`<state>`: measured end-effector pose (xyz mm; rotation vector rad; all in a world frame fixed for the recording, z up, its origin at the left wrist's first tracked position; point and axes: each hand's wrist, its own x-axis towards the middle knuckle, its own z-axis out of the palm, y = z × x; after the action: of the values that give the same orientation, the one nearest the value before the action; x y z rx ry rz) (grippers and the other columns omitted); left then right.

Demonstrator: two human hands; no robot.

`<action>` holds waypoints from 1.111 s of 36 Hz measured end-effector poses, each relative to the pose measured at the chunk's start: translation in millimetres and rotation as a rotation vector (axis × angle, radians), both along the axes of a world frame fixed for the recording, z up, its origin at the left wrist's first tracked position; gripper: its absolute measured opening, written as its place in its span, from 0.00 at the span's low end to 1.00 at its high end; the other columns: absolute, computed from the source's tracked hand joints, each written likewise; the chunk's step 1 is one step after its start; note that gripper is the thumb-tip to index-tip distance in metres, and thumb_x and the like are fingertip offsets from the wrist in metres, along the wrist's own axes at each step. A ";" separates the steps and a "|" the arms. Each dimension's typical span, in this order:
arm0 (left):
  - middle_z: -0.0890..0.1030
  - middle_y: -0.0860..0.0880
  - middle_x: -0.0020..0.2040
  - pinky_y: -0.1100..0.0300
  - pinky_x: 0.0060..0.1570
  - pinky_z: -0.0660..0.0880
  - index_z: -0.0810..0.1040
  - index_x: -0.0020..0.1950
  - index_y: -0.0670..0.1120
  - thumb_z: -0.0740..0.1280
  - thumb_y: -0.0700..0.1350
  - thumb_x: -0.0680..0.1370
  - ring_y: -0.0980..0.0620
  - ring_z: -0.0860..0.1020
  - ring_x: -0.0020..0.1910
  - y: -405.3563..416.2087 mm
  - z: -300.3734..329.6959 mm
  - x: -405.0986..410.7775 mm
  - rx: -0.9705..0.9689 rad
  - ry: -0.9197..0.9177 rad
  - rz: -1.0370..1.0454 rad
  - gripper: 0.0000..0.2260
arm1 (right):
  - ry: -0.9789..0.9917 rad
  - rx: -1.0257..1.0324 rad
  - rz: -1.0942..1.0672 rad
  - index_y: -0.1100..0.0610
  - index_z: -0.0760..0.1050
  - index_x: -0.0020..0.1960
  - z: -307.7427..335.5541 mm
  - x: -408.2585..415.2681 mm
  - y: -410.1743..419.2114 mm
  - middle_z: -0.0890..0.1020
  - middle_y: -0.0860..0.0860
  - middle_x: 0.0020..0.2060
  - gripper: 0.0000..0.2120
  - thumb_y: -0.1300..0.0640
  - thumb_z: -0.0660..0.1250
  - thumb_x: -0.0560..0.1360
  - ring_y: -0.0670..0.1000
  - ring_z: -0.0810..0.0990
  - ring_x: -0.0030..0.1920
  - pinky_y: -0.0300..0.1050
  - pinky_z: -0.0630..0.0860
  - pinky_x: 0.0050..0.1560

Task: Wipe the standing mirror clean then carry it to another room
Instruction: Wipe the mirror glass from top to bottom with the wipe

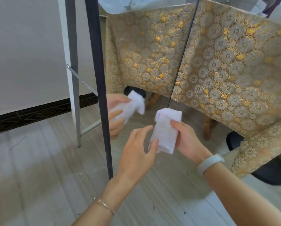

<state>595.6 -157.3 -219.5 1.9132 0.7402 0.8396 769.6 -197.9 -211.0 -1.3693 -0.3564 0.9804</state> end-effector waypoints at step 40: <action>0.66 0.45 0.35 0.64 0.36 0.64 0.68 0.39 0.41 0.52 0.49 0.78 0.53 0.64 0.35 29.6 33.8 -43.2 -0.162 -0.507 0.310 0.14 | -1.044 0.139 -0.536 0.57 0.71 0.58 39.4 -4.9 105.4 0.73 0.52 0.49 0.12 0.58 0.54 0.78 0.50 0.73 0.51 0.44 0.70 0.50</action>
<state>552.4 -127.6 -185.7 1.3742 0.7663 1.3485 764.7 -92.5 -171.5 -1.6384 -0.7542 -0.2617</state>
